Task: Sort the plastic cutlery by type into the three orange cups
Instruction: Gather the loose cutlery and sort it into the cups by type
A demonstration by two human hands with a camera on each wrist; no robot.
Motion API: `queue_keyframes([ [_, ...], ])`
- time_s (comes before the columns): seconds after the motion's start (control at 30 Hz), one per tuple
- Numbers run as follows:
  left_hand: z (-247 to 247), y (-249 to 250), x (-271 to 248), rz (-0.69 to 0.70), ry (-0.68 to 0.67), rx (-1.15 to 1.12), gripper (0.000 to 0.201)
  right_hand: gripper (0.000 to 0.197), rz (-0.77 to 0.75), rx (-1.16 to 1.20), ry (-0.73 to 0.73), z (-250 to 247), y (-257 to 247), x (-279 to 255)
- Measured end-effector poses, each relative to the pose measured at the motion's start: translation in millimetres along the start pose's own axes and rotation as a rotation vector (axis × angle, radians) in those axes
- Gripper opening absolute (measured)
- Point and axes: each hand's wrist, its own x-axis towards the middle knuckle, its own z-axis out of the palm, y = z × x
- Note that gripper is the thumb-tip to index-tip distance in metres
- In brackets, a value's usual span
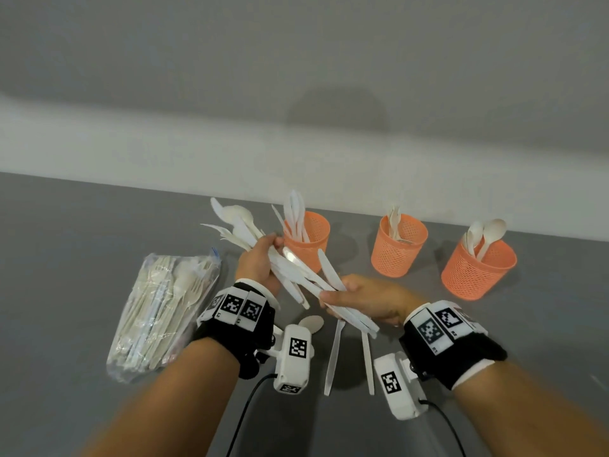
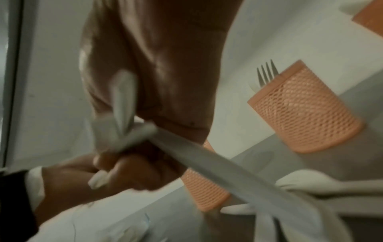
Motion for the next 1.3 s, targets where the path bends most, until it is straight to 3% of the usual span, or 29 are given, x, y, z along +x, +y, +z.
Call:
queue_keyframes([
  [0.13,-10,15,11,0.055,0.066,-0.039,0.026,0.019,0.078,0.077,-0.135,-18,14,-12],
  [0.23,-17,21,15,0.077,0.058,-0.097,0.025,0.012,0.084,0.159,-0.111,-38,14,-14],
  [0.37,-19,15,10,0.012,-0.082,-0.029,0.027,0.017,-0.113,0.138,0.177,-55,-17,7],
  [0.47,-15,9,-2,-0.030,-0.226,0.073,0.030,0.012,-0.313,0.290,0.454,-56,-55,34],
  [0.57,-10,5,-13,-0.042,-0.342,0.120,0.029,0.012,-0.492,0.343,0.630,-54,-79,67],
  [0.67,-11,4,-18,-0.084,-0.419,0.141,0.024,0.016,-0.479,0.227,0.739,-48,-75,96],
  [0.8,-16,4,-19,-0.043,-0.444,0.210,0.011,0.020,-0.314,0.173,0.709,-43,-49,114],
  [0.9,-17,4,-17,0.023,-0.416,0.186,0.010,0.049,-0.283,0.106,0.708,-47,-40,114],
  [0.97,-16,2,-15,0.055,-0.409,0.193,0.015,0.063,-0.327,-0.013,0.793,-48,-43,109],
  [1.0,-16,1,-14,0.066,-0.401,0.198,0.018,0.062,-0.375,-0.088,0.872,-47,-45,104],
  [1.07,-13,-2,-11,0.082,-0.377,0.208,0.024,0.041,-0.493,-0.195,0.978,-39,-53,90],
  [1.1,-11,-4,-11,0.097,-0.362,0.217,0.027,0.025,-0.528,-0.200,0.938,-33,-56,83],
  [1.17,-5,-7,-12,0.136,-0.354,0.243,0.023,0.003,-0.482,-0.198,0.713,-14,-59,70],
  [1.23,1,-9,-15,0.169,-0.389,0.255,0.018,0.007,-0.382,-0.249,0.588,2,-55,65],
  [1.3,6,-10,-18,0.178,-0.441,0.257,0.022,0.012,-0.353,-0.252,0.607,8,-51,63],
])
